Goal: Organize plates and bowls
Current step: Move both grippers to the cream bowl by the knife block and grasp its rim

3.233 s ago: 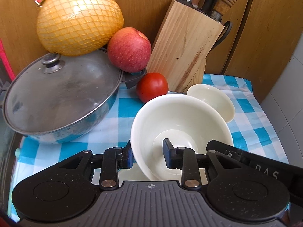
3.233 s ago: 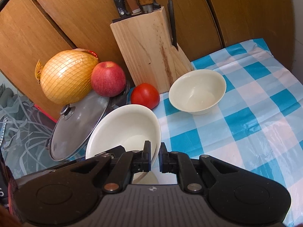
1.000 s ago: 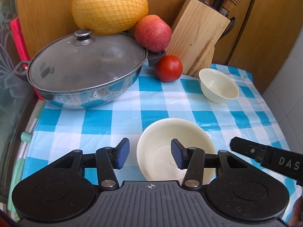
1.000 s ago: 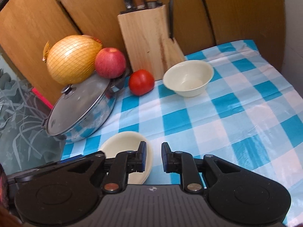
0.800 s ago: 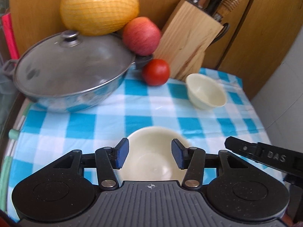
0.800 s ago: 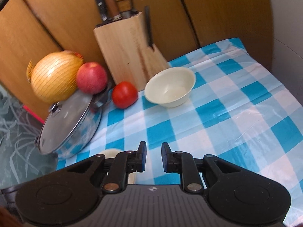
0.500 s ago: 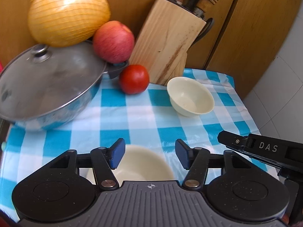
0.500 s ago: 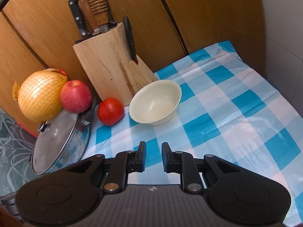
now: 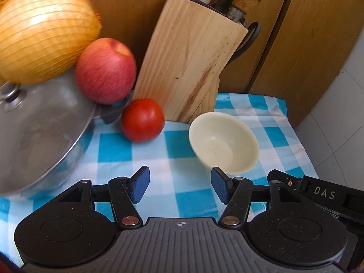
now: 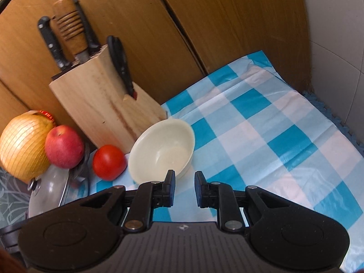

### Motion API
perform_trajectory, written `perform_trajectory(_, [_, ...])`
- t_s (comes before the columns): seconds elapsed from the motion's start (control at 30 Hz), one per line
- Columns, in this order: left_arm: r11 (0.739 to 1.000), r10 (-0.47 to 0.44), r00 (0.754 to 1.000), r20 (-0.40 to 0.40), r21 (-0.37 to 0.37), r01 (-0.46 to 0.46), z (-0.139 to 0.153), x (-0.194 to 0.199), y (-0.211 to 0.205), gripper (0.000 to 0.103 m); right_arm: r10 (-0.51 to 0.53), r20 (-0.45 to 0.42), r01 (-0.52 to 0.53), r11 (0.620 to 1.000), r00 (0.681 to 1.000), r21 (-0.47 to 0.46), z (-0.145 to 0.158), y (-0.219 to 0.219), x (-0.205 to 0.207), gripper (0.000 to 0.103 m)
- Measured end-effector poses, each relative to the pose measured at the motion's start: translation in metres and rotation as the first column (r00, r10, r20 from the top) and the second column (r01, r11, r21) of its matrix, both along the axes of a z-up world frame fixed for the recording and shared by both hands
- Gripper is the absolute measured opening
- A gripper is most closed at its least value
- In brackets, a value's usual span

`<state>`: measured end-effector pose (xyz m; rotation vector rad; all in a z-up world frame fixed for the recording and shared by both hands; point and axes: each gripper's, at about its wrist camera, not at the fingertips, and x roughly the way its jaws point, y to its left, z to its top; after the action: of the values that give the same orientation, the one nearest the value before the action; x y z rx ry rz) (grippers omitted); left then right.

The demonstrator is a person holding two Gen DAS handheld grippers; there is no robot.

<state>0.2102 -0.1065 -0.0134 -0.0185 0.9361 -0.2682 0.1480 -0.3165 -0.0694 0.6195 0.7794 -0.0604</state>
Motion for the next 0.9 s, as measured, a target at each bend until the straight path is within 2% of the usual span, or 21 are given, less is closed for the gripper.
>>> perform_trajectory(0.2, [1.0, 0.003, 0.999, -0.042, 0.005, -0.003, -0.014, 0.022, -0.017, 0.066, 0.003, 0.007, -0.003, 1.0, 1.0, 0.008, -0.004, -0.004, 0.018, 0.018])
perform_trajectory(0.37, [0.999, 0.011, 0.999, -0.042, 0.046, -0.009, -0.025, 0.035, -0.03, 0.066, -0.003, 0.003, 0.003, 1.0, 1.0, 0.014, -0.01, -0.008, 0.031, 0.018])
perform_trajectory(0.5, [0.999, 0.025, 0.998, -0.065, 0.048, -0.021, -0.035, 0.045, -0.034, 0.066, -0.005, -0.005, 0.006, 1.0, 1.0, 0.018, -0.016, -0.011, 0.042, 0.018])
perform_trajectory(0.9, [0.997, 0.026, 0.996, -0.087, 0.073, -0.02, -0.054, 0.06, -0.046, 0.066, 0.016, -0.022, -0.016, 1.0, 1.0, 0.024, -0.032, -0.007, 0.059, 0.018])
